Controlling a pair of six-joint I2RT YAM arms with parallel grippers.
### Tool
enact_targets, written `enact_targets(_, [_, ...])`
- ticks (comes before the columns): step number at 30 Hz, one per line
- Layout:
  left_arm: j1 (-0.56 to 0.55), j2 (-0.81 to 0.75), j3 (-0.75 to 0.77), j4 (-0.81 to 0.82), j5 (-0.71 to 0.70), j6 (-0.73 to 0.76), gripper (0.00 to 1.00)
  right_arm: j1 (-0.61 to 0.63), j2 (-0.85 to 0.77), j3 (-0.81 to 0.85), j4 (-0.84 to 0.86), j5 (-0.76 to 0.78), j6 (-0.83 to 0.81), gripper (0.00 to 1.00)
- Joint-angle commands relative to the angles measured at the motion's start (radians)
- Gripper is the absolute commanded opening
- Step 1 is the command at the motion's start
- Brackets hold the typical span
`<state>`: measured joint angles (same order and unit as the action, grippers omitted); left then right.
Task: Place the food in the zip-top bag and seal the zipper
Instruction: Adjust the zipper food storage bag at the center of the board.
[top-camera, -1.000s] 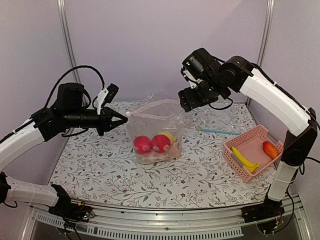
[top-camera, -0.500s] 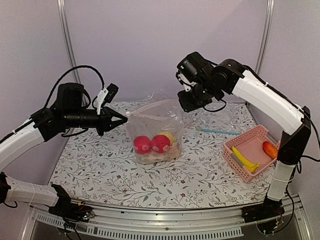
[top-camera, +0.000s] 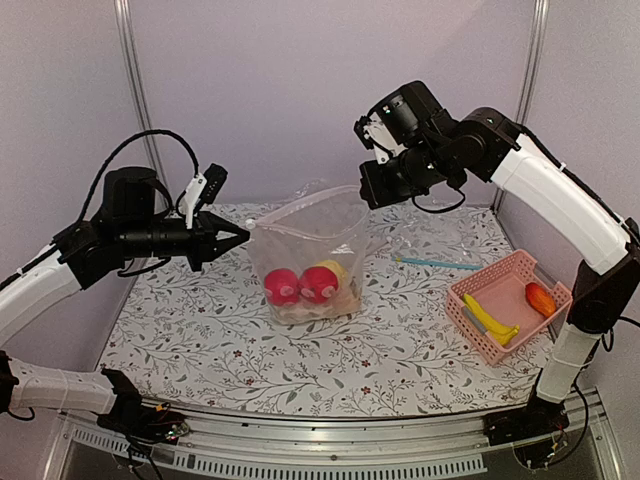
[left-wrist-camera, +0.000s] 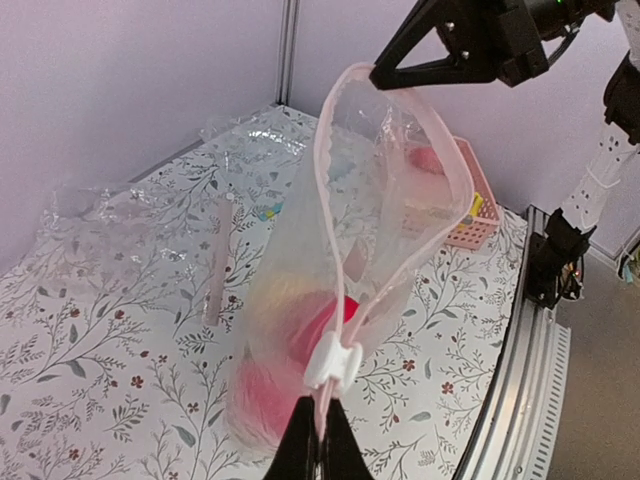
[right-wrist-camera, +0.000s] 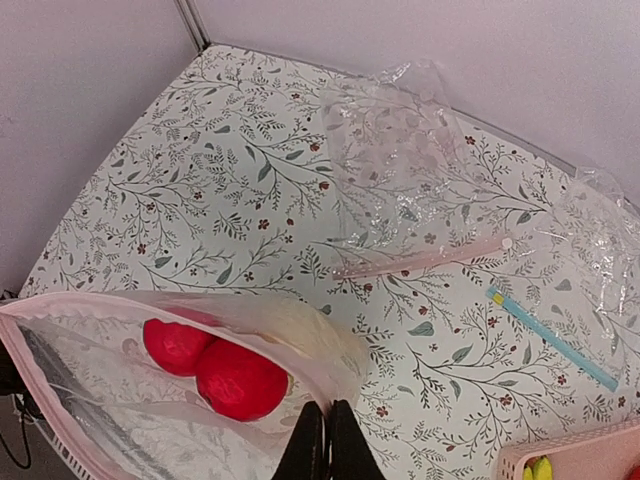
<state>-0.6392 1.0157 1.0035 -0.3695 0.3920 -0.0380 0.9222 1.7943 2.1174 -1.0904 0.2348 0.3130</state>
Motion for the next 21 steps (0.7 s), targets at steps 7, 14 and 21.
enact_targets(7, [0.015, 0.027, 0.004, 0.027, 0.003, -0.019, 0.0, 0.005, -0.052, -0.071, 0.052, 0.07, -0.008, 0.09])
enact_targets(14, [0.016, 0.055, 0.02, 0.007, 0.031, -0.015, 0.0, 0.005, -0.112, -0.131, 0.078, 0.094, -0.008, 0.57])
enact_targets(21, [0.016, 0.037, 0.011, 0.016, 0.01, -0.014, 0.0, -0.032, -0.324, -0.318, 0.071, 0.228, 0.031, 0.81])
